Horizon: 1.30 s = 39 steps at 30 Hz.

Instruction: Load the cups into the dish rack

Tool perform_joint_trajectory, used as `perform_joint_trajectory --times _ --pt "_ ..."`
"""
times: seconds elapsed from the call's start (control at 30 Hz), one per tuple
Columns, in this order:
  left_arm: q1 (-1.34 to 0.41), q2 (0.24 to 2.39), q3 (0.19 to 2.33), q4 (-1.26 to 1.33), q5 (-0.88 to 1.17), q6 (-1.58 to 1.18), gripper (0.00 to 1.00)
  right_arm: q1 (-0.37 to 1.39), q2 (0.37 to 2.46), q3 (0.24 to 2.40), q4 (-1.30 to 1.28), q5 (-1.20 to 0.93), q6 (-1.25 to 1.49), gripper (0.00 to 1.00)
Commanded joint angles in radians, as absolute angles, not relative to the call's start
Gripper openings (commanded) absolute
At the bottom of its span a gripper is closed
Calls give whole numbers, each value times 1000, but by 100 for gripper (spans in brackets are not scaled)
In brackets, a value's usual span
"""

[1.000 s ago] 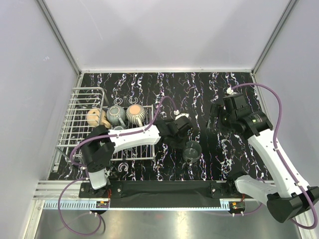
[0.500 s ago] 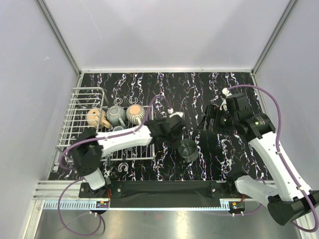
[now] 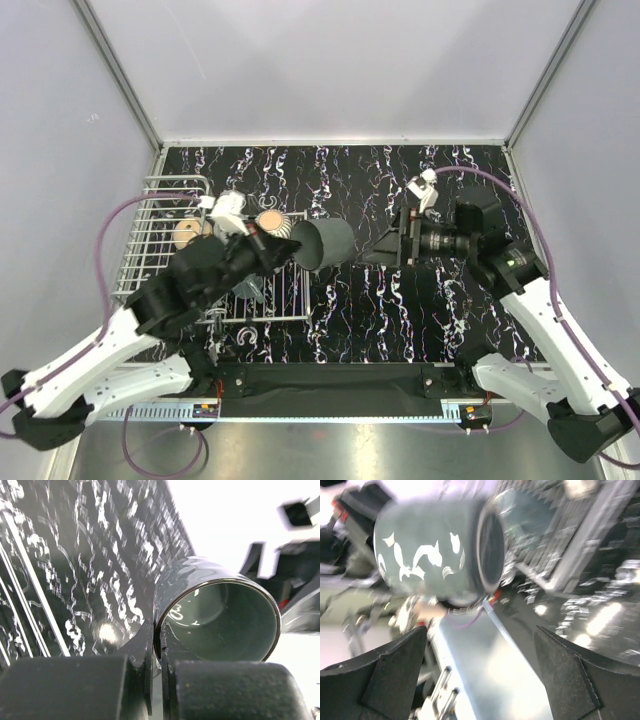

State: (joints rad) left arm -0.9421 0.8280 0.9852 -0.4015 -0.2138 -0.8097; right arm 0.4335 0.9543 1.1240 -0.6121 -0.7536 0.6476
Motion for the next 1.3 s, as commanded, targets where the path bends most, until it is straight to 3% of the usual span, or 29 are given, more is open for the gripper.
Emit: perform_joint_trajectory --times 0.0,0.33,0.87,1.0,1.1,1.2,1.23,1.27 --pt "-936 717 940 -226 -319 -844 0 544 956 1098 -364 -841 787 95" --pt "-936 459 749 -38 -405 -974 0 770 1061 1051 -45 -703 908 91" --pt "-936 431 542 343 -342 -1164 0 859 1123 965 302 -534 1058 76" --pt "-936 449 514 374 -322 -1221 0 862 1123 950 336 -494 1074 66" --pt "-936 449 500 391 -314 -1233 0 862 1134 950 330 -474 1072 49" --pt "-936 445 511 350 -318 -1226 0 862 1147 950 334 -468 1077 29" --pt "-936 442 514 335 -321 -1224 0 862 1155 953 331 -465 1078 13" --pt "-936 439 518 296 -327 -1224 0 862 1157 954 330 -460 1075 5"
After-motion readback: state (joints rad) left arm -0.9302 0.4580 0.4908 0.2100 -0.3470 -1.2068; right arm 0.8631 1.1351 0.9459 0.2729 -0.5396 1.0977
